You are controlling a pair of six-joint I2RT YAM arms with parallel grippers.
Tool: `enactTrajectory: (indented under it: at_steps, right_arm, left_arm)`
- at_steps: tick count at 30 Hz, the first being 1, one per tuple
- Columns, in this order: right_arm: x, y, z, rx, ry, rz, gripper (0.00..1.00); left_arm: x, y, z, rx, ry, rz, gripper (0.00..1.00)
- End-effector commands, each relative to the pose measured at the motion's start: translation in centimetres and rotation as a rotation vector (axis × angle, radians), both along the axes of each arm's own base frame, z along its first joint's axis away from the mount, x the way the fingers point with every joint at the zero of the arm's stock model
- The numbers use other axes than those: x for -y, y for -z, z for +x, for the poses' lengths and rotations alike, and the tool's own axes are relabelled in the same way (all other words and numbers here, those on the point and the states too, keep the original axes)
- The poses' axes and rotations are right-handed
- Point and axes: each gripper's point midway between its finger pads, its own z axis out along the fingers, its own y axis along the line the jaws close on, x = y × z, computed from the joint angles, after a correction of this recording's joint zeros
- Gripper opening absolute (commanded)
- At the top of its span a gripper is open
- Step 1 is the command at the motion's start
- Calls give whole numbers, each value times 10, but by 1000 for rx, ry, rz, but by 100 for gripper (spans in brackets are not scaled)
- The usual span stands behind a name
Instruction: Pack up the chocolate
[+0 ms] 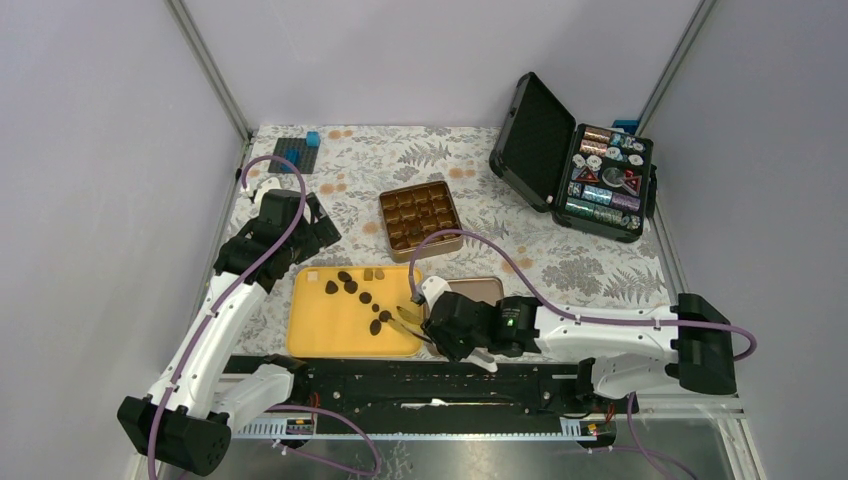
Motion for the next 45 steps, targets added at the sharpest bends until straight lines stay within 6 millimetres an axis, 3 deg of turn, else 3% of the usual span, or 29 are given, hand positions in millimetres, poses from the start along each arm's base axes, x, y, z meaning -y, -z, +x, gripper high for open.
enactTrajectory:
  at_steps: [1,19,25,31,35,45]
  right_arm:
    - [-21,-8,11,58,8,54,47]
    - [-42,1,13,61,-35,22,49]
    - [-43,0,15,107,-44,-26,43]
    - [-37,-10,23,161,-18,-55,34]
    - [-38,-29,30,193,11,-23,27]
    - [-40,-67,45,277,54,45,26]
  left_arm:
    - [-5,-17,7,57,-28,1,99]
    - [-6,-17,8,58,-26,15,99]
    - [-6,-18,9,59,-24,13,99]
    - [-4,-18,9,60,-19,9,99]
    - [-3,-16,10,55,-16,5,99]
    - [-2,-19,12,64,-6,9,99]
